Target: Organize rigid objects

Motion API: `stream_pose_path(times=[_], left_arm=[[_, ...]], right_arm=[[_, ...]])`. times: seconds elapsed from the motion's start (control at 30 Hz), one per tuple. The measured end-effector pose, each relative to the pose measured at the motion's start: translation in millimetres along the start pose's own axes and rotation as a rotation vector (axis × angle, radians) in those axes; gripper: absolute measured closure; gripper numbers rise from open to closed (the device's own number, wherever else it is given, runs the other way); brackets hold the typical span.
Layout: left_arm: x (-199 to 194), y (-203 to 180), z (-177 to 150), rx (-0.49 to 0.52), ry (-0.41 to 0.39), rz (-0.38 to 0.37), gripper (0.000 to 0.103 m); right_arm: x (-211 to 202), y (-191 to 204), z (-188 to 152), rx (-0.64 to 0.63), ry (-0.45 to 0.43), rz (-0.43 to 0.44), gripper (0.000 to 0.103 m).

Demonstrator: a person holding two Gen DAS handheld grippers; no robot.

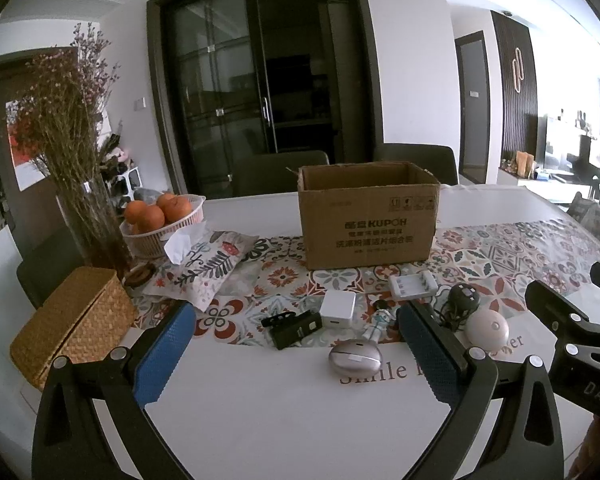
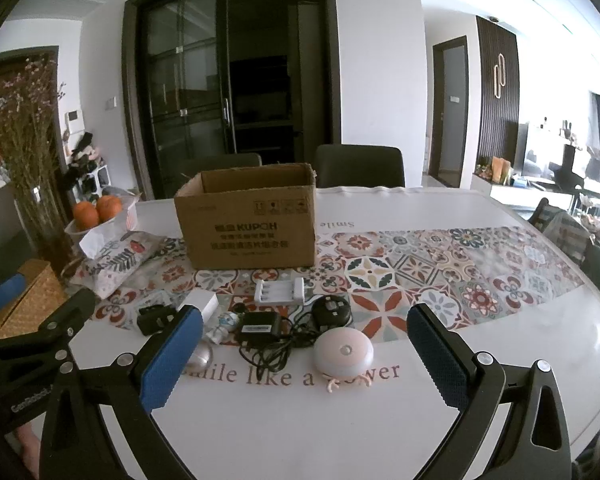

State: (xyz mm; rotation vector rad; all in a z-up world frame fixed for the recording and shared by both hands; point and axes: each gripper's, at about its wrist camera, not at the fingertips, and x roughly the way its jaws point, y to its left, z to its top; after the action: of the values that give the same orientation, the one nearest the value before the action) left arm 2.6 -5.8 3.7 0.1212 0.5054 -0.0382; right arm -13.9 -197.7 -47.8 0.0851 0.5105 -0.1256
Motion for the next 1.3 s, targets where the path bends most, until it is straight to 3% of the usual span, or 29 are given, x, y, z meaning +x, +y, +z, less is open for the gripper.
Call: stream_pose_path(times=[1.3], left_arm=[[2.3, 0.2, 0.8, 0.0, -0.002, -0.009, 0.0]], right_arm=[[-0.9, 2.6, 5.7, -0.006, -0.013, 0.009, 0.0]])
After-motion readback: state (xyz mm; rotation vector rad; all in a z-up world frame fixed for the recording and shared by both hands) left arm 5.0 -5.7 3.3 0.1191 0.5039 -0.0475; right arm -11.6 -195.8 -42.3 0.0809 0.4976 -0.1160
